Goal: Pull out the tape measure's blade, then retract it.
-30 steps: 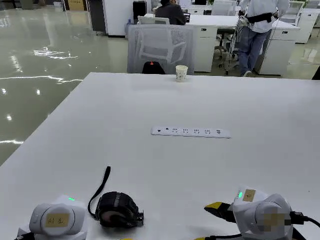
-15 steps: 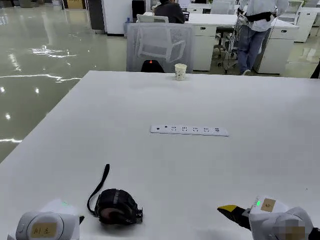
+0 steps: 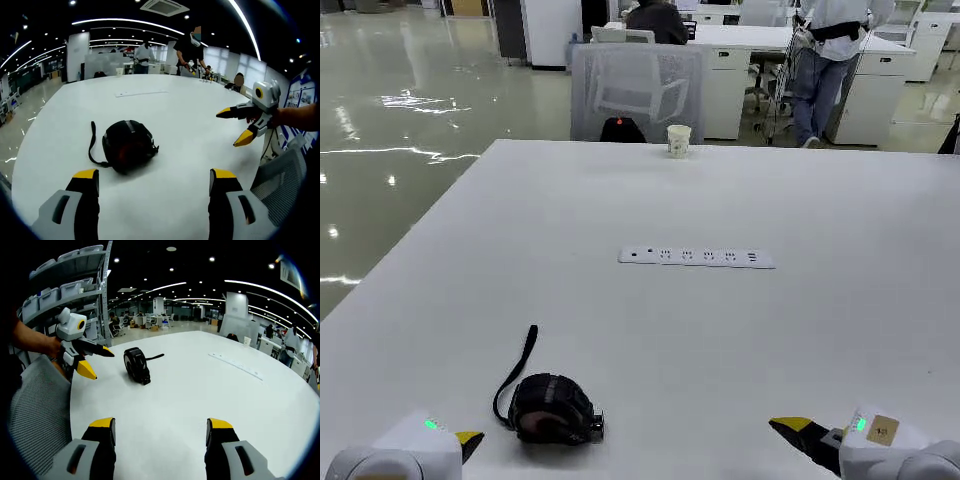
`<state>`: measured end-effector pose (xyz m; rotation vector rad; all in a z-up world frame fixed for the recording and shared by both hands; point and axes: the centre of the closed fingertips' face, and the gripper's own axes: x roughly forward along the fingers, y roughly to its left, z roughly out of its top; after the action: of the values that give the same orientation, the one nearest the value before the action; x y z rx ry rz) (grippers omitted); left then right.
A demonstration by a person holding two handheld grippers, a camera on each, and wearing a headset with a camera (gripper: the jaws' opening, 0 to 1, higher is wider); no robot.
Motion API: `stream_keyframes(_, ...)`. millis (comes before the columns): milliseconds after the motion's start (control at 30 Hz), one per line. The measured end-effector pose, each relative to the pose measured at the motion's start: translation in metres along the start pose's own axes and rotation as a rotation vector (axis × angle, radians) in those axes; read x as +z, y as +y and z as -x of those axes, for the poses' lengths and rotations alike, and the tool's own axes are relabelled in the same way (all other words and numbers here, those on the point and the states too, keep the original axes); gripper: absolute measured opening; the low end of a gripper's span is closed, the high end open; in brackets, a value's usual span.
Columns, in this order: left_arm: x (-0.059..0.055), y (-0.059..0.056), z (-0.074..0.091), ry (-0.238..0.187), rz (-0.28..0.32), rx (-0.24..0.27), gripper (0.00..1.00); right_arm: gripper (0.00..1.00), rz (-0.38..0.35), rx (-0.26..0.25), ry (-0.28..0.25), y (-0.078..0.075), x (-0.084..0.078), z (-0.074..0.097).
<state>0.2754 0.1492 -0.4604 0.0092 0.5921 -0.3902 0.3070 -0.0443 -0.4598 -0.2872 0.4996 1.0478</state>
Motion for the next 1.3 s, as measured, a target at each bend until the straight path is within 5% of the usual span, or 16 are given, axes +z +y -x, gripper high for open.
stream_keyframes(600,-0.006,-0.018,0.019,-0.028,-0.044,-0.036,0.92,0.84,-0.069,-0.045,-0.035,0.021,-0.008,0.019)
stream_keyframes(1300,-0.008,-0.022,0.04,-0.057,-0.072,-0.031,0.99,0.98,-0.133,-0.083,-0.074,0.027,-0.013,0.032)
